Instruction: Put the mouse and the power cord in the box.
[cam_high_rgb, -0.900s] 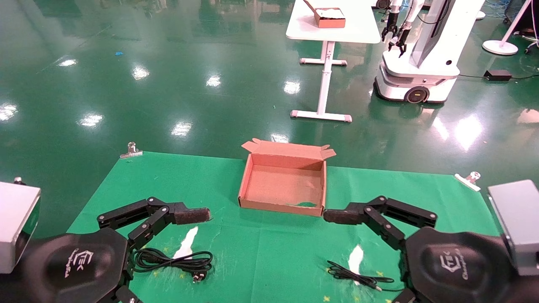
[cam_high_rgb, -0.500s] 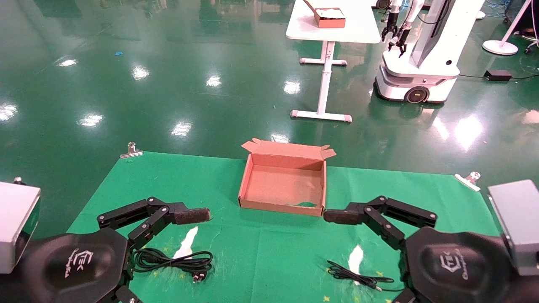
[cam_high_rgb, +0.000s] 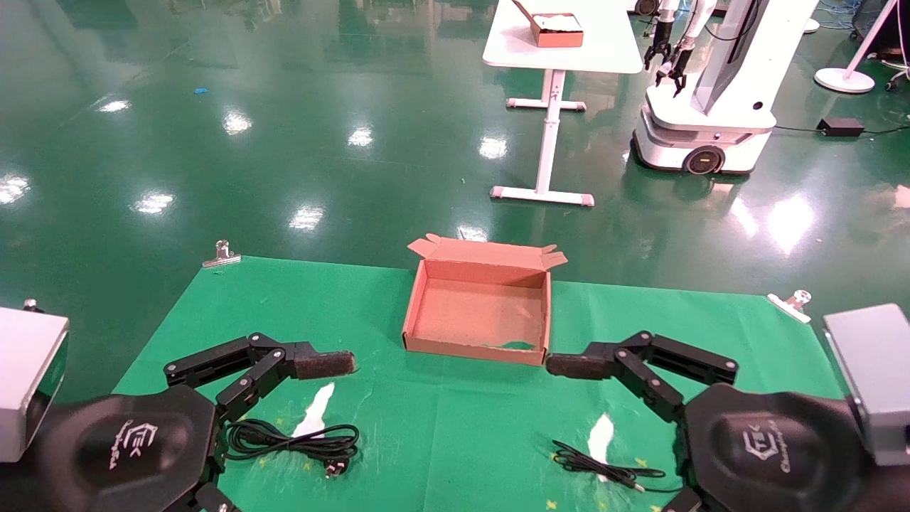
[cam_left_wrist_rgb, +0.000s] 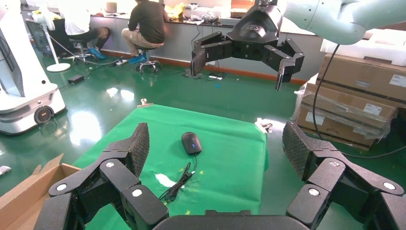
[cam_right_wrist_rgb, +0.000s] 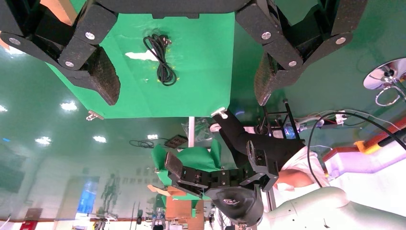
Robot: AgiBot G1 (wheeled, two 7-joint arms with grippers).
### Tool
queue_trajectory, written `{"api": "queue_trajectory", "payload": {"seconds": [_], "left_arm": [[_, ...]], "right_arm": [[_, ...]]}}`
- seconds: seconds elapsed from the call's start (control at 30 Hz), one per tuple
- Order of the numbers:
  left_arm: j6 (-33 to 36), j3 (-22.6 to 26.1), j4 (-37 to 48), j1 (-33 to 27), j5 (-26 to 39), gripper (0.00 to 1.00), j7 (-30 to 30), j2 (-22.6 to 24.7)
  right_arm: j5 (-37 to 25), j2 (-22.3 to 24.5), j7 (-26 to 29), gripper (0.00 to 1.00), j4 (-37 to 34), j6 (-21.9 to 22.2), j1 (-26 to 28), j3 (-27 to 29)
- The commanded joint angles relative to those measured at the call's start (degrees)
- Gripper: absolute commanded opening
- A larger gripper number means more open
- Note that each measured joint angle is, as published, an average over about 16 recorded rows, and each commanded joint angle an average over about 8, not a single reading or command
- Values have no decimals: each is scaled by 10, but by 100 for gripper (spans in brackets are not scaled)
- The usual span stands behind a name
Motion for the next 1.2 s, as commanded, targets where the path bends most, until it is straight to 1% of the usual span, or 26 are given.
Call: {"api": "queue_trajectory", "payload": {"seconds": [0.03, 1.2], "left_arm": [[0, 0, 0, 0, 0, 100, 0, 0], [0, 0, 0, 0, 0, 100, 0, 0]], "right_arm": [[0, 0, 0, 100, 0, 0, 0, 0], [0, 0, 0, 100, 0, 0, 0, 0]]}}
